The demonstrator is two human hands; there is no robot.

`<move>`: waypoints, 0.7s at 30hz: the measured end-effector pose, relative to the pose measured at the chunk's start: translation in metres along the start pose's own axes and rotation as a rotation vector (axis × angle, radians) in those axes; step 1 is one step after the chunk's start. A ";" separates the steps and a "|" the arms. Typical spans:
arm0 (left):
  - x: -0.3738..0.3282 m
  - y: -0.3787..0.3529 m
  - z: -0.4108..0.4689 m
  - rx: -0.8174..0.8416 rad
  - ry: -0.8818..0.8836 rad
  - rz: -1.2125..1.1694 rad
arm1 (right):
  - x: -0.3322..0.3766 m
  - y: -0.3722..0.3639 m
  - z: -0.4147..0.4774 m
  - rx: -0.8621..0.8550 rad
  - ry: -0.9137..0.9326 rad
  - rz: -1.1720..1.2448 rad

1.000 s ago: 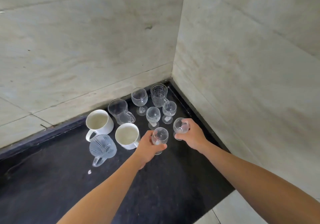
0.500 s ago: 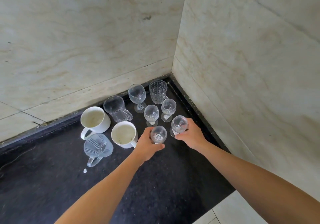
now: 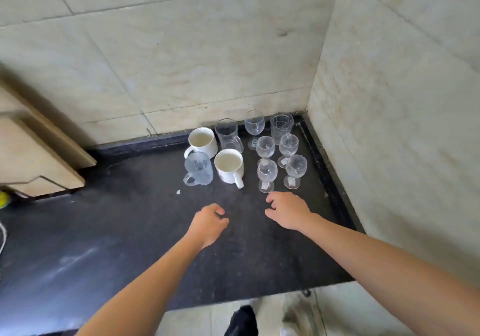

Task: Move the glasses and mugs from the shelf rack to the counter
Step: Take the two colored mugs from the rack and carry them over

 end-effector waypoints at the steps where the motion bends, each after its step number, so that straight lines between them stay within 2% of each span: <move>1: 0.015 -0.003 -0.019 -0.015 0.039 -0.018 | 0.010 -0.009 -0.007 0.027 0.058 -0.045; 5: 0.076 -0.013 -0.099 -0.072 0.168 -0.045 | 0.057 -0.055 -0.040 0.131 0.295 -0.212; 11: 0.167 -0.011 -0.225 -0.281 0.348 -0.112 | 0.147 -0.134 -0.102 0.281 0.613 -0.397; 15: 0.230 -0.025 -0.319 -0.397 0.481 -0.147 | 0.209 -0.203 -0.164 0.364 0.823 -0.508; 21: 0.325 -0.078 -0.473 -0.457 0.709 -0.236 | 0.276 -0.325 -0.282 0.498 1.061 -0.638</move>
Point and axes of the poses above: each hand's wrist, its own z-axis towards the middle knuckle, its own y-axis out of the back of the hand, x = y × z, the point moved 4 cm from there along z, towards the middle knuckle, and after that the axes turned 11 degrees about z, right-handed, at the moved point
